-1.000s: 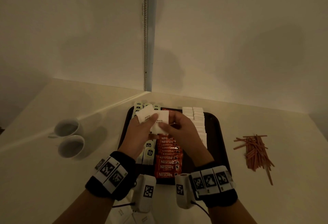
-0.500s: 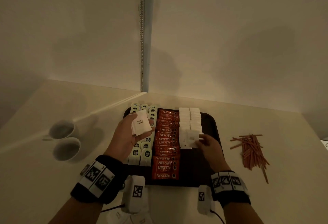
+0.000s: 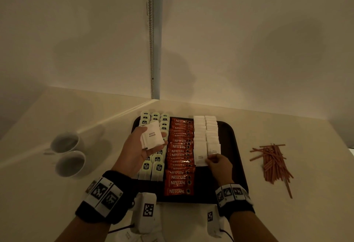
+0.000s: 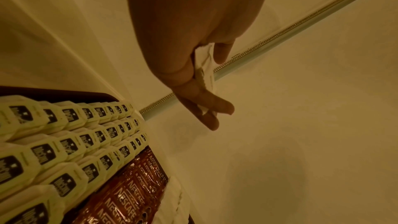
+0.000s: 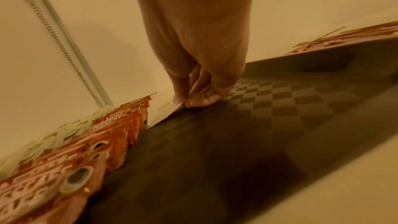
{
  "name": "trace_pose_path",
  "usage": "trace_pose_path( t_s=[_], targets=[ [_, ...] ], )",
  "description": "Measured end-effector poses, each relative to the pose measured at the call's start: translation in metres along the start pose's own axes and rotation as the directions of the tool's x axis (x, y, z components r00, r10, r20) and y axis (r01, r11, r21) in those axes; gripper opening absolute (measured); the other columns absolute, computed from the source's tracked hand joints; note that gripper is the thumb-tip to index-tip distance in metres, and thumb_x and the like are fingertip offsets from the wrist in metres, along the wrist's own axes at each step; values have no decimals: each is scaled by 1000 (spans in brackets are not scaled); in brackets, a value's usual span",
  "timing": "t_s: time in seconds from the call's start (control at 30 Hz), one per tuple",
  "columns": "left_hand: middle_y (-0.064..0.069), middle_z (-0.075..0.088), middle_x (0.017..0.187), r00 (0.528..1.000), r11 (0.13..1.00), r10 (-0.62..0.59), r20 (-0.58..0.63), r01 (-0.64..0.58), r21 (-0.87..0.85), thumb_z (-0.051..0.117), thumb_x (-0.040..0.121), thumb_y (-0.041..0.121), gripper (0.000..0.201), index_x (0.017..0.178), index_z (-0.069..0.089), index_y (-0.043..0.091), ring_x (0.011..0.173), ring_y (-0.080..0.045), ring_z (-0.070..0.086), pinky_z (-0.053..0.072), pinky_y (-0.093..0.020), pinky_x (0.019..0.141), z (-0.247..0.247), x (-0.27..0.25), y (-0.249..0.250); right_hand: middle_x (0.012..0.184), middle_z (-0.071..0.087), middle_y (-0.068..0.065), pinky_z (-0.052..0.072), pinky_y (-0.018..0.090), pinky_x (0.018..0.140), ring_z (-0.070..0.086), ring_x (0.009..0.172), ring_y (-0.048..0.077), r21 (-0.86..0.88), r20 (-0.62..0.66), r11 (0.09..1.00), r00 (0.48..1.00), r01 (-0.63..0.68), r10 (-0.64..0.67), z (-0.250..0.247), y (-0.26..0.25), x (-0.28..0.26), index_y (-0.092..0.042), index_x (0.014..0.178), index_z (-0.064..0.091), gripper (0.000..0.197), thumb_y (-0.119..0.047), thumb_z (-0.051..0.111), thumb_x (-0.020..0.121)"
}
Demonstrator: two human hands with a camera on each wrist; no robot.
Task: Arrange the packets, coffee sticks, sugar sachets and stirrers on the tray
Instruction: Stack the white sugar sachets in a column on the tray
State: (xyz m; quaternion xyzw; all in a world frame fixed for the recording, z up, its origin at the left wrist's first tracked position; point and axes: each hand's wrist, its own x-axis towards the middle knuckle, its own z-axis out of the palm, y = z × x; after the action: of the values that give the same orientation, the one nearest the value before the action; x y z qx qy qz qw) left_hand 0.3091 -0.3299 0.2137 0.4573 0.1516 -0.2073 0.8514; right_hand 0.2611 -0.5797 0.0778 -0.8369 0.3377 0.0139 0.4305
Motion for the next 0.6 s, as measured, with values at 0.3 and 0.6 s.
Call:
trace_pose_path(
  t_s=[0.3, 0.6],
  targets=[
    [-16, 62, 105, 999, 994, 33, -36, -29, 105, 42, 99, 8, 15, 99, 57, 8, 94, -30, 62, 59, -28, 57, 6, 0, -1, 81, 58, -9, 40, 12, 64, 57, 79, 8, 118, -31, 974, 981, 194, -191, -5, -45, -22, -17, 88, 60, 8, -24, 64, 87],
    [-1, 67, 91, 984, 948, 180, 7, -176, 264, 51, 95, 8, 13, 95, 60, 18, 72, -8, 69, 54, -19, 54, 19, -4, -16, 86, 68, 1, 53, 22, 70, 65, 78, 13, 472, 158, 796, 851, 380, -500, 0, -123, -68, -16, 91, 66, 12, -26, 66, 86]
  ],
)
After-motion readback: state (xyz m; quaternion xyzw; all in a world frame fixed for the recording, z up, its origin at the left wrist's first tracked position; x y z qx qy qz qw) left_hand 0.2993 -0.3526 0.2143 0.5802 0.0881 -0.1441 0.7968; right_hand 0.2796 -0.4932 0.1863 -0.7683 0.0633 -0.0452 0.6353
